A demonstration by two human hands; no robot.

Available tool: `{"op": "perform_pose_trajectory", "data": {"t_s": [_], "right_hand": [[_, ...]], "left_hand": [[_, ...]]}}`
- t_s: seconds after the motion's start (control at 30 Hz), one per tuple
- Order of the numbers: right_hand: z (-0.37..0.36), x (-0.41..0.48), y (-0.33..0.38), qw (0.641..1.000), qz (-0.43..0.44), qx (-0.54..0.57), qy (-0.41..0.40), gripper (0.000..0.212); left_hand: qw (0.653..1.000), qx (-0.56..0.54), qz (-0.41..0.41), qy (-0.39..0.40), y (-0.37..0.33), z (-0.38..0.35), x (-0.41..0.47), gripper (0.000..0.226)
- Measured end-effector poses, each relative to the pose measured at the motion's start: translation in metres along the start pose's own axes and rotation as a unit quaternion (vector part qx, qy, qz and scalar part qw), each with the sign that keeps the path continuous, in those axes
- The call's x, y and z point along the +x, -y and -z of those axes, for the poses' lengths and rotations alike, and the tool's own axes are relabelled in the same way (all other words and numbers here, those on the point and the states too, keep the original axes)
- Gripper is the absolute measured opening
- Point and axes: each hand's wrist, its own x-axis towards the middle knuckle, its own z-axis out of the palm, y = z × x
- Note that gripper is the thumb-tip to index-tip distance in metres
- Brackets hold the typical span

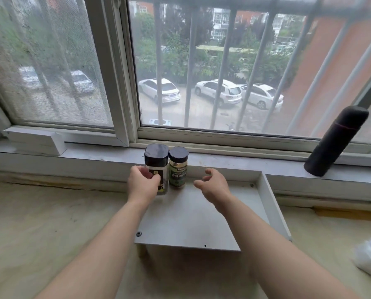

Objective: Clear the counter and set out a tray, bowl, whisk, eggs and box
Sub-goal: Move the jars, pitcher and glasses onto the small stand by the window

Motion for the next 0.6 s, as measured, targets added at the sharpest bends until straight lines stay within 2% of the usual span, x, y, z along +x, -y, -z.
{"op": "perform_pose_trajectory", "data": {"t_s": [0.2, 0.43, 0.6], "right_hand": [[0.062, -0.040, -0.020, 0.999, 0.001, 0.030, -0.037, 0.058], [0.143, -0.076, -0.057, 0.995, 0.000, 0.036, -0.093, 0.058], [0.237, -0.113, -0.114, 0.987, -0.025, 0.048, -0.153, 0.056]], "left_hand": [[0.996, -0.027, -0.028, 0.081, -0.025, -0.040, -0.062, 0.017], [0.984, -0.028, -0.076, 0.159, -0.054, -0.109, -0.126, 0.013], [0.966, -0.030, -0.092, 0.238, -0.080, -0.189, -0.203, 0.014]]}}
